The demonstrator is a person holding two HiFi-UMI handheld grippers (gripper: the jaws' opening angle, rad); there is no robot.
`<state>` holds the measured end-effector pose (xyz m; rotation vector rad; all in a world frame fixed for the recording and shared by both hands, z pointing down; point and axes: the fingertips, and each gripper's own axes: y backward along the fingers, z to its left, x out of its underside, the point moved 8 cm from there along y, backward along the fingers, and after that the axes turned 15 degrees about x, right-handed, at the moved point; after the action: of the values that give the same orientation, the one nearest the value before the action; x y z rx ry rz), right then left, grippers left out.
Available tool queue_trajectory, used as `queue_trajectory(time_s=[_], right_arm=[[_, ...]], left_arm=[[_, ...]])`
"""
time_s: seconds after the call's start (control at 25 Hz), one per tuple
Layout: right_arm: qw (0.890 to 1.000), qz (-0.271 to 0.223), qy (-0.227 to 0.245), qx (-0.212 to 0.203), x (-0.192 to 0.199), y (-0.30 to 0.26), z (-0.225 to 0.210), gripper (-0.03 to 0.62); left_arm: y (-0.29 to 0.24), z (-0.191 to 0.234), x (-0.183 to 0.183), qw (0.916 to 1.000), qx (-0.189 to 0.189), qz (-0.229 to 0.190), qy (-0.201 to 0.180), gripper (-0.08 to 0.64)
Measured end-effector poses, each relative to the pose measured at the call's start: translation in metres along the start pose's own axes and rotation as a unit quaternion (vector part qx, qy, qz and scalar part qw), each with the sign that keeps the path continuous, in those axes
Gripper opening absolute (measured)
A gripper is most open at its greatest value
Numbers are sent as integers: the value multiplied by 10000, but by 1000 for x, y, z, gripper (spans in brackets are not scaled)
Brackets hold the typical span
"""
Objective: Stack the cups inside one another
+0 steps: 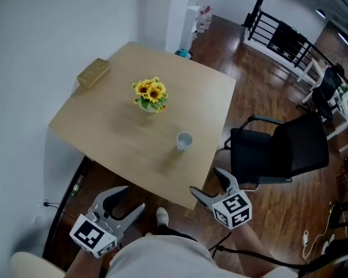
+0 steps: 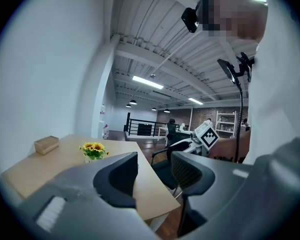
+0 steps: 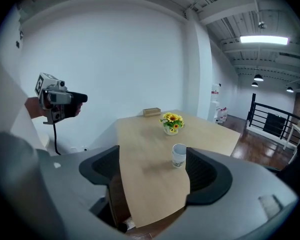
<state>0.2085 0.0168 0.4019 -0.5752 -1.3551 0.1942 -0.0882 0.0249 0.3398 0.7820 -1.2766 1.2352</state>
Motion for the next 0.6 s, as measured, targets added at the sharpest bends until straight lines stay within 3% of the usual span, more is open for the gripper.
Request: queue_trajectory(time_s=[0.36,0.48,0.6], right_arm=[[9999,150,-69,23,43,111,62,411],[9997,231,35,-4,58,134,69,417],[9999,88,77,-56,65,156,62,425]], left_arm=[[29,-66,54,9992,304,-160,215,222],[23,-89,67,9985,375,-206,353,222],[10,-116,66,9986,444,-149,255,222]])
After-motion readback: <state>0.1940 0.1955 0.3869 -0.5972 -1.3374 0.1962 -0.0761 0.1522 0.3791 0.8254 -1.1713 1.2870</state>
